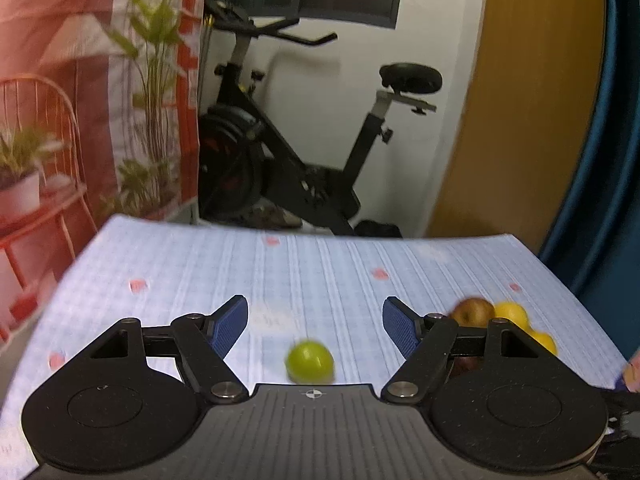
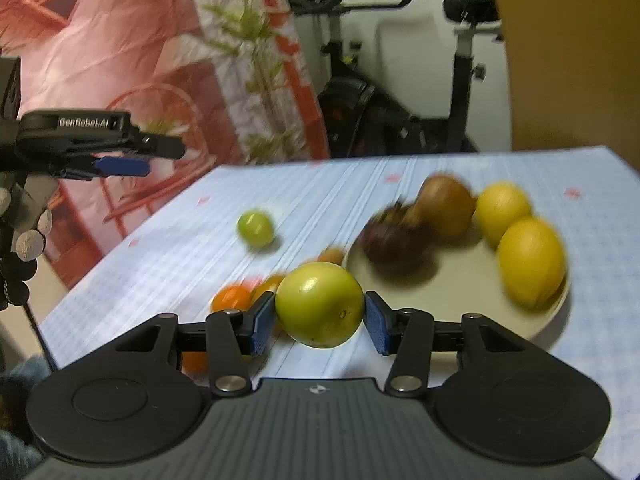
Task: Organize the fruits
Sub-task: 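Lift the green fruit with the right tool while the left tool grasps a small green fruit, then carry both green fruits over the plate with the right and left tools, then lower the green fruits onto the plate and open both tools, then move the right tool to a dull orange citrus and close on it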
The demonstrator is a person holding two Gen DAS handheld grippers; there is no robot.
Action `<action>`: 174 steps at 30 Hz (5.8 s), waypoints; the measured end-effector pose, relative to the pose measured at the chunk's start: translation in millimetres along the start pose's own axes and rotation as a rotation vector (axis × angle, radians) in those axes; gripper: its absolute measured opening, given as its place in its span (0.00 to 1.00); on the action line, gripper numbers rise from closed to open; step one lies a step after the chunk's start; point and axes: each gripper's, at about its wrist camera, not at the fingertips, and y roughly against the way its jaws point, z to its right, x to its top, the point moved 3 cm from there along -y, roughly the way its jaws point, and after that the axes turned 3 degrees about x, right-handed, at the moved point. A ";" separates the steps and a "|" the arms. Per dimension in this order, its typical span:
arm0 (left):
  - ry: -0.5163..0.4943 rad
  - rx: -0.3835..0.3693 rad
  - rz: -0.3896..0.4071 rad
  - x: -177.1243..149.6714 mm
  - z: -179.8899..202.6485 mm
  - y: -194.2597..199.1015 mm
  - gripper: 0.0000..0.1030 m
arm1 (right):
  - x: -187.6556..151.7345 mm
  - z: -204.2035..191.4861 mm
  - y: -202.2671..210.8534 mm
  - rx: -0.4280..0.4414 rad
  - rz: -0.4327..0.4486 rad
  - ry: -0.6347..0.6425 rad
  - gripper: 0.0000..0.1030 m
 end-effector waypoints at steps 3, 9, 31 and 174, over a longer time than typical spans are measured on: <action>-0.010 0.005 -0.001 9.4 2.0 -18.7 0.73 | 18.8 12.8 1.1 -0.032 0.040 0.008 0.49; -0.044 0.009 -0.094 -1.7 2.9 -65.1 0.69 | 35.2 28.9 -1.7 -0.072 0.072 0.008 0.49; -0.098 -0.022 -0.268 -52.0 1.4 -120.8 0.51 | 21.8 74.9 -21.2 -0.146 -0.014 -0.054 0.49; 0.064 -0.088 -0.189 -83.4 -16.0 5.3 0.64 | -4.1 -40.4 -43.4 0.032 -0.170 0.120 0.59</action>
